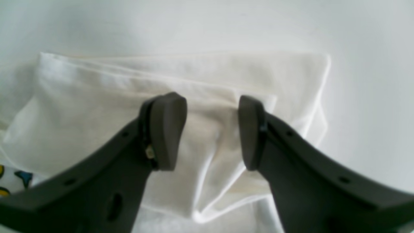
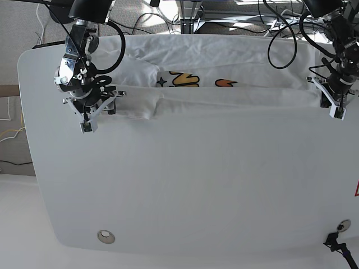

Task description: Fold the T-shirt properly

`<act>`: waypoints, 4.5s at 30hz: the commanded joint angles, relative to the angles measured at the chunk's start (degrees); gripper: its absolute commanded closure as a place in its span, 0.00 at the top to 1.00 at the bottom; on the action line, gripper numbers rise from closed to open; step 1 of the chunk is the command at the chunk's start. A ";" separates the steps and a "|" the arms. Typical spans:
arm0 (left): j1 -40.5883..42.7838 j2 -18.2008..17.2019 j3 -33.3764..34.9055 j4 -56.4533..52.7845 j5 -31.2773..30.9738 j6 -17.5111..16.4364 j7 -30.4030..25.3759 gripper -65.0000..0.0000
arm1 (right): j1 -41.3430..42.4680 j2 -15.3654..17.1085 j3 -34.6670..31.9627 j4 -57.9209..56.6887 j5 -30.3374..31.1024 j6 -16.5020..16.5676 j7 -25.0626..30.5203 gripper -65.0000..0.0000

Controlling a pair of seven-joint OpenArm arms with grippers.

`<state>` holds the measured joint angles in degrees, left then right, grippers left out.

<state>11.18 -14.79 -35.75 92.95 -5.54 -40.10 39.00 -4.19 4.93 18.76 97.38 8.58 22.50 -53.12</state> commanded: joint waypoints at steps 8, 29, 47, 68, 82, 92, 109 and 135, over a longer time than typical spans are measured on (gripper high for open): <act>4.51 -1.43 -0.52 9.69 -0.66 0.10 -1.33 0.00 | 0.80 0.48 0.18 0.86 0.43 -0.04 0.95 0.45; -1.03 -1.96 5.02 -6.22 -0.57 0.10 -1.42 0.53 | 0.63 -0.67 0.27 0.86 0.43 -0.04 0.95 0.45; -1.29 -2.22 2.74 3.89 -0.83 0.10 -5.47 0.53 | 0.89 -0.84 0.18 1.30 0.43 -0.04 0.95 0.45; 8.64 2.08 -1.75 12.33 -0.57 0.10 6.75 0.53 | -15.37 -2.51 0.09 15.01 11.86 -0.13 0.07 0.45; 2.23 0.41 5.64 -2.70 0.22 0.10 6.23 0.53 | -9.31 1.62 0.18 -2.04 11.60 -0.13 6.49 0.45; -3.58 0.41 4.93 -4.90 3.91 0.10 2.62 0.53 | -5.18 2.24 0.18 -3.36 11.68 -0.13 6.40 0.45; -4.01 -2.40 -4.12 -6.49 -13.84 0.10 8.69 0.82 | -4.03 2.24 0.09 -3.63 11.68 -0.13 6.40 0.45; -4.37 -2.40 5.20 -14.13 -18.68 0.10 8.60 0.11 | -4.12 2.15 0.01 -3.54 11.95 -0.13 6.40 0.45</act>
<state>6.87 -16.47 -30.57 78.22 -24.53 -39.92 46.72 -8.62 6.68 18.70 93.19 20.01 22.52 -46.68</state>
